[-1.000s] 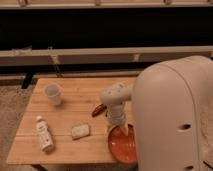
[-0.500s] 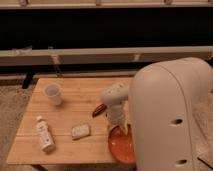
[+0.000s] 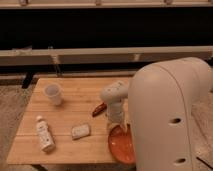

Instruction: Push the ceramic bowl across the table

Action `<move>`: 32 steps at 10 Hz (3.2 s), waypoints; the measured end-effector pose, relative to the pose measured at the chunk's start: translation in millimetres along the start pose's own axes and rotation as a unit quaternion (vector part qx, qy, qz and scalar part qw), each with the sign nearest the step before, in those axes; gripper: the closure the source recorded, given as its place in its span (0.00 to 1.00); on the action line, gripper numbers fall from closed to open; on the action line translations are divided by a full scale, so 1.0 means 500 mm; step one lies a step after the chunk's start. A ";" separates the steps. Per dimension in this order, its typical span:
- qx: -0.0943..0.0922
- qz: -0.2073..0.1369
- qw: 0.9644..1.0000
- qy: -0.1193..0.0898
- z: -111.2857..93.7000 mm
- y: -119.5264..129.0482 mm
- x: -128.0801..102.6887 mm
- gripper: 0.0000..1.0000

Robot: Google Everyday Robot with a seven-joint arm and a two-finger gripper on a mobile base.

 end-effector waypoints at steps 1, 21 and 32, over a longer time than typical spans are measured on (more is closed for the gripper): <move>0.000 -0.002 1.000 0.001 -0.006 -0.003 -0.012 0.35; -0.001 -0.057 0.998 -0.011 -0.064 0.037 -0.115 0.35; 0.003 -0.083 0.996 -0.019 -0.078 0.073 -0.148 0.35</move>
